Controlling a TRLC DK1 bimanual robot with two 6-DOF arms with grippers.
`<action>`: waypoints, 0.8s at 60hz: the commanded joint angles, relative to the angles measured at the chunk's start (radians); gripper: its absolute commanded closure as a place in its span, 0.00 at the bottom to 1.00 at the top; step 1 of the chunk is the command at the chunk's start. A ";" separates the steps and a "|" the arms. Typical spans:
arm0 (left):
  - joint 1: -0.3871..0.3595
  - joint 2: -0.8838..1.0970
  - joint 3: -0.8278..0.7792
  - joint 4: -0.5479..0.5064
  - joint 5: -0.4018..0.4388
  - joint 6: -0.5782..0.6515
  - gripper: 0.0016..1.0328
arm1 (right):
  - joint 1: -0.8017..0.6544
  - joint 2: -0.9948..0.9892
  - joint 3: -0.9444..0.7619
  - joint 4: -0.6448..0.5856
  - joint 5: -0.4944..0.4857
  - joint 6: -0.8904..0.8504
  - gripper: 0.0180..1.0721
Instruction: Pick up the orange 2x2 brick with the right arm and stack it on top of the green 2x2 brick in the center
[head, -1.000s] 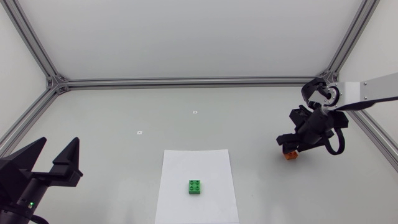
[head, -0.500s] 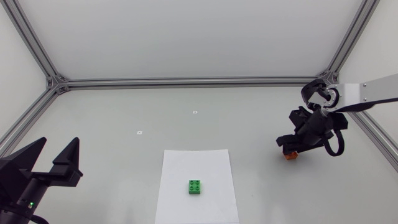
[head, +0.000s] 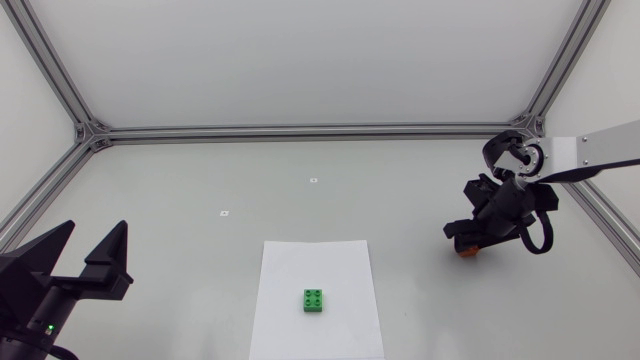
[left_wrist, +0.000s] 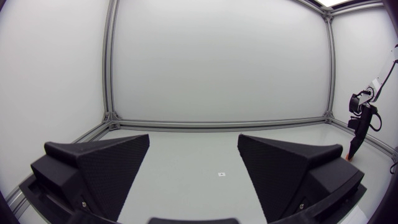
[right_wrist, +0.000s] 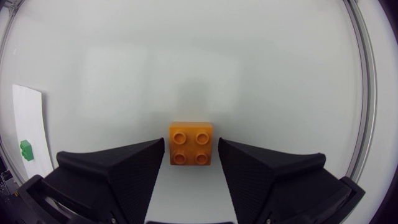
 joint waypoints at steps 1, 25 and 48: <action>0.002 -0.006 -0.041 -0.010 0.001 0.005 0.04 | 0.010 0.006 -0.025 -0.002 0.002 -0.014 0.40; 0.002 -0.006 -0.041 -0.010 0.003 0.005 0.04 | 0.002 -0.005 -0.025 0.004 0.000 -0.014 0.41; 0.002 -0.006 -0.041 -0.010 0.001 0.005 0.04 | -0.002 -0.013 -0.030 0.021 -0.015 -0.014 0.49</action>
